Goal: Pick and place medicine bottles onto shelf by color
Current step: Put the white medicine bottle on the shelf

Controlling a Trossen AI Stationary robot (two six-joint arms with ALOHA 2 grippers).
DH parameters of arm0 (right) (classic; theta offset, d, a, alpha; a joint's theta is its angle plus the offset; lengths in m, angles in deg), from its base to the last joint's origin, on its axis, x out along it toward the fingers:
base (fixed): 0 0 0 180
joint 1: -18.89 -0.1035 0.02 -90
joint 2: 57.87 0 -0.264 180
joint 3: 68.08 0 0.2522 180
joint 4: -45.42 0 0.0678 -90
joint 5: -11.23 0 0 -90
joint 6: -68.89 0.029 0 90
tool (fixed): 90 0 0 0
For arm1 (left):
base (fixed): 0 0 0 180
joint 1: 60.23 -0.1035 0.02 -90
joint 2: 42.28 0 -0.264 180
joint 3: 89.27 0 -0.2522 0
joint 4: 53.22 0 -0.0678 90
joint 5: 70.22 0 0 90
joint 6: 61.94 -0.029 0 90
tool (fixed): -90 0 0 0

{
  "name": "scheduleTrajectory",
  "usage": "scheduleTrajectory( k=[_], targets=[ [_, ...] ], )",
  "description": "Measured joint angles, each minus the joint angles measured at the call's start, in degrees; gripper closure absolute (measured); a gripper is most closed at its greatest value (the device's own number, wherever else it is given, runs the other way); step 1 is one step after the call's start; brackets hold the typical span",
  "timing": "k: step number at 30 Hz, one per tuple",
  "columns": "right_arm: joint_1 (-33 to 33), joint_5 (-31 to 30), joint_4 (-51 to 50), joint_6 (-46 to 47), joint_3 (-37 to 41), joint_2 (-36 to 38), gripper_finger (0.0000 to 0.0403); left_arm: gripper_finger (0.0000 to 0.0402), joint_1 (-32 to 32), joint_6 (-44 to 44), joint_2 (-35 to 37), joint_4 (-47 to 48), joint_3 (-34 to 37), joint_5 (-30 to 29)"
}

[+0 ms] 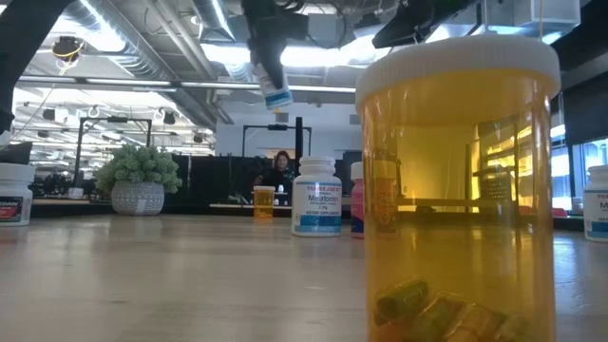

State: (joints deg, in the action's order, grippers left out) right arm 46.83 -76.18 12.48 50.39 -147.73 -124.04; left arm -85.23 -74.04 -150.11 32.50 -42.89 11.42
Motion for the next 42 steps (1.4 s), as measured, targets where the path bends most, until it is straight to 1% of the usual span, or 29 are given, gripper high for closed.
scheduleTrajectory(
  k=[5, 11, 14, 17, 21, 24, 30, 36, 42],
  targets=[
    [0.00, -0.02, 0.00, 0.21, 0.00, 0.00, 0.0215, 0.0252, 0.00, -0.62, 0.00, -7.21, 0.00, 2.86],
    [0.02, -0.28, 0.00, 0.21, 0.00, 0.00, 0.0215, 0.0252, 0.53, -1.77, -0.02, -16.05, 0.00, 9.80],
    [0.00, -3.13, 0.00, 0.21, 0.00, 0.00, 0.0215, 0.0252, 1.61, -1.82, -0.41, -17.83, -0.06, 11.10],
    [0.04, -5.91, 0.00, 0.19, 0.00, 0.00, 0.0215, 0.0252, 2.80, -1.97, -1.65, -17.57, -0.07, 11.55],
    [0.07, -6.19, 0.00, 0.26, 0.00, 0.16, 0.0215, 0.0252, 3.26, -1.95, -4.02, -17.73, -0.07, 14.33],
    [0.07, -6.13, -0.04, 1.66, 0.02, 0.28, 0.0215, 0.0252, 3.12, -1.95, -5.54, -17.81, -0.07, 14.84],
    [0.07, -6.01, -2.69, 3.45, 0.02, 0.31, 0.0215, 0.0252, 3.37, -1.97, -9.27, -17.30, -0.07, 12.22],
    [0.07, -5.99, -7.21, 6.24, 0.02, 0.31, 0.0215, 0.0252, 4.96, -2.01, -12.10, -17.05, -0.05, 12.04],
    [0.07, -6.00, -8.26, 7.94, 0.02, 0.31, 0.0215, 0.0252, 6.77, -3.56, -14.58, -16.88, -0.04, 11.20]
  ],
)
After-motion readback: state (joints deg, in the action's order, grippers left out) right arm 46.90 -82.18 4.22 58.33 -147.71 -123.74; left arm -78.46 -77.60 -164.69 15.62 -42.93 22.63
